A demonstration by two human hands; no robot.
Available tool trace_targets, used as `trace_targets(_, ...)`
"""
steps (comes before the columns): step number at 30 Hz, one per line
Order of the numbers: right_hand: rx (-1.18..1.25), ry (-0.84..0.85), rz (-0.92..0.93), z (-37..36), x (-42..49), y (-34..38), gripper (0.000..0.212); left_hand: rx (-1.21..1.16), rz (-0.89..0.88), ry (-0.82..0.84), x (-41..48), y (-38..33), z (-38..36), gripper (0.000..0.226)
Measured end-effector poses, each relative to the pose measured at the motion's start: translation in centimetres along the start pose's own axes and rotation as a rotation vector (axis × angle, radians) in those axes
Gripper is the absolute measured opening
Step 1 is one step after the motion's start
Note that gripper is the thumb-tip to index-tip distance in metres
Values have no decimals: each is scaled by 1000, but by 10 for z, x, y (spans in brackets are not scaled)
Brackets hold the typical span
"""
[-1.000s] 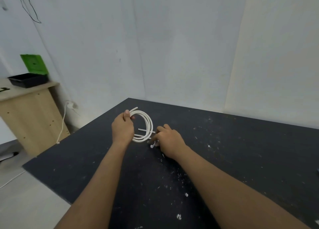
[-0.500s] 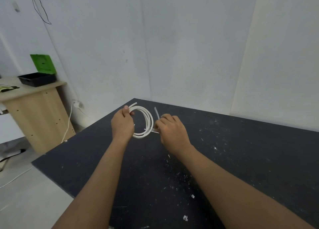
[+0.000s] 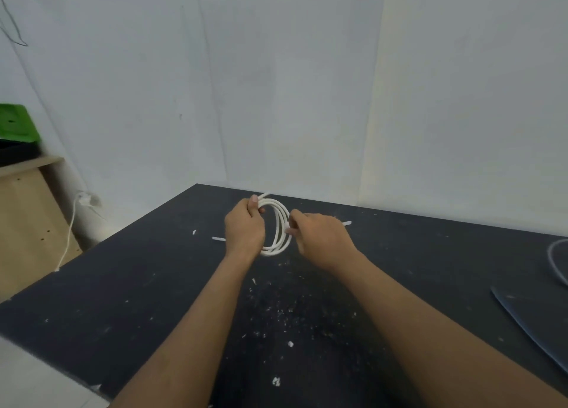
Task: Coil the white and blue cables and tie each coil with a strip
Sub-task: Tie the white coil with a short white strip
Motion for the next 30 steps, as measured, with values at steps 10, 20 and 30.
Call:
trace_targets(10,66,11,-242,46,-44,-48,5,-41,-141,239,-64,-44,-77,42)
trace_targets(20,-200,-63,-251,81,-90,-82,16,-25,-260,410,-100,-80,-116,40)
trace_targets(30,-86,-128,-328,80,-124,-95,10,47,-259,474,-124,-97,-136,39)
Point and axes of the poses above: each hand's wrist, its own x-axis towards the middle knuckle, its own z-axis out of the back of the hand, y = z × x, the point moved 1 cm from there along x, towards the middle knuckle, and after that the axes turned 1 degree about -y, right-handed, at the moved point
